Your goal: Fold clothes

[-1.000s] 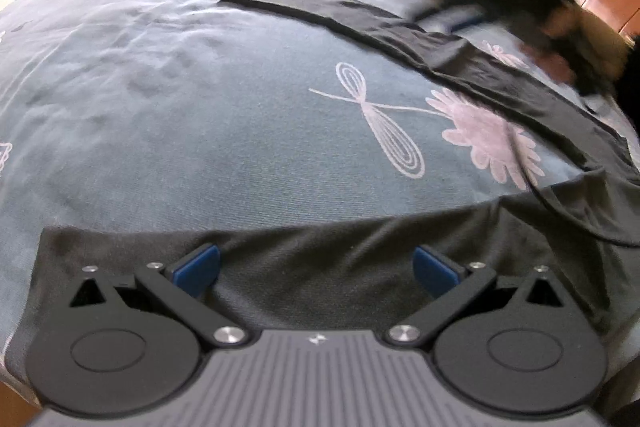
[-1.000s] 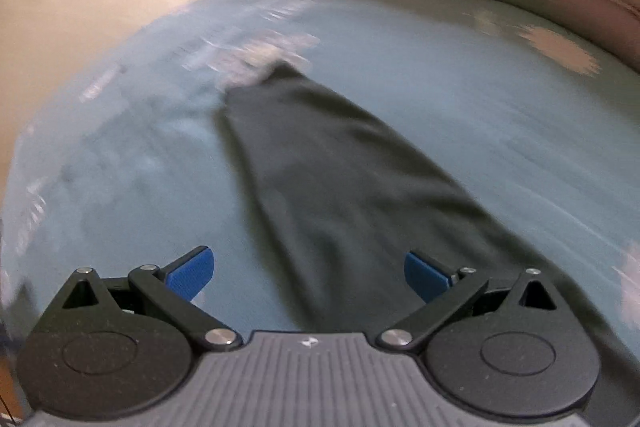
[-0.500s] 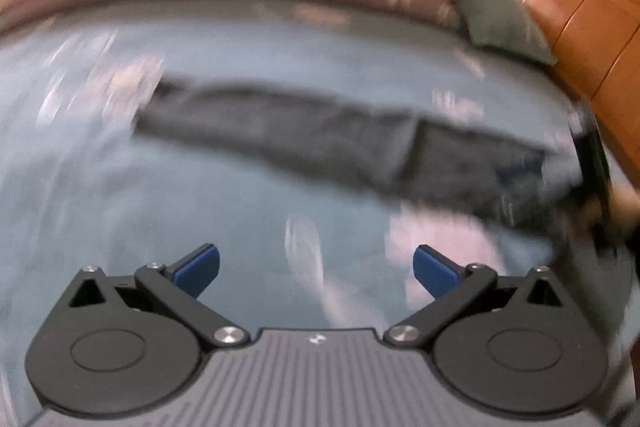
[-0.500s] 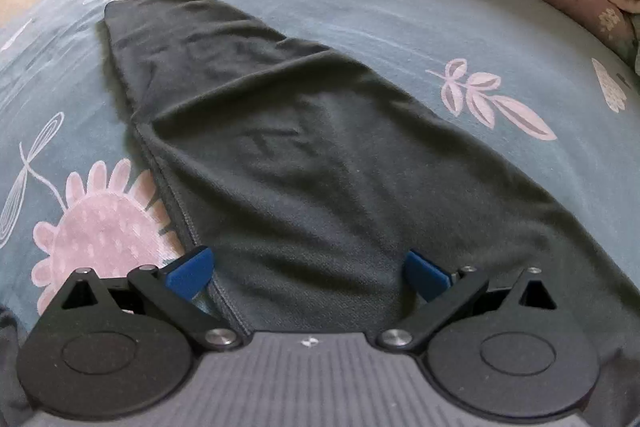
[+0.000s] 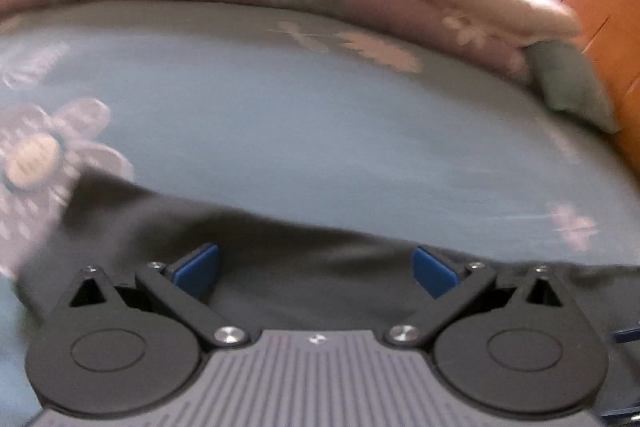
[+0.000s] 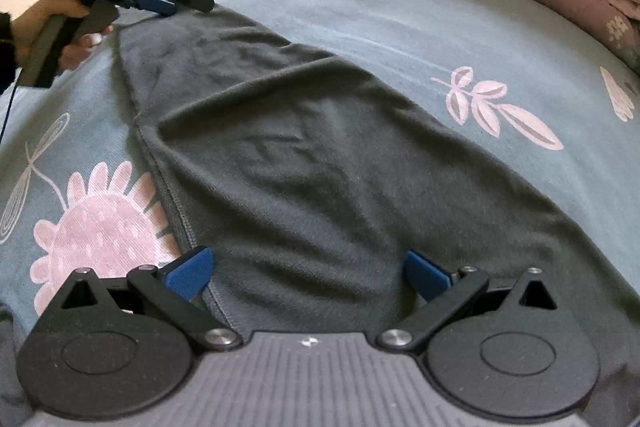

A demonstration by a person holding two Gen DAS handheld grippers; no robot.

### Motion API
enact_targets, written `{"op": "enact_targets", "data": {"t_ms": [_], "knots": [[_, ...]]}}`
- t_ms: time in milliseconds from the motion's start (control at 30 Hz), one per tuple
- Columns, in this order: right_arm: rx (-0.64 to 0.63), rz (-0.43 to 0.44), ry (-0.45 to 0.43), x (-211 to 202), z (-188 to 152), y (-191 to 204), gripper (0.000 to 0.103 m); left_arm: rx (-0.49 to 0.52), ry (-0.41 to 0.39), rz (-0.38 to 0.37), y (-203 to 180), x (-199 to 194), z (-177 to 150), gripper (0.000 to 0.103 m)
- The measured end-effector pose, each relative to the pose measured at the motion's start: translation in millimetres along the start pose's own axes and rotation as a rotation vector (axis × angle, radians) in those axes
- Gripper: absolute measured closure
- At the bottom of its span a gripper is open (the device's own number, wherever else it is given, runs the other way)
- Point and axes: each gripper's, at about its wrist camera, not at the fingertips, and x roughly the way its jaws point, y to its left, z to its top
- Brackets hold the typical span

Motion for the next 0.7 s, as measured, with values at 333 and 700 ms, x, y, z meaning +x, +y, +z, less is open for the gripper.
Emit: {"op": "enact_targets", "data": {"t_ms": [333,700], "knots": [[-0.009,0.015,-0.028,-0.1,-2.4,-2.3,0.000,0.001,0.038,0.084,21.3,-9.8,26.6,0.001],[-0.012,0.013,-0.033,0.1,-1.6,-1.8,0.000,-0.070,0.027,0.064,60.8,-45.5,-6.5,0.001]]}}
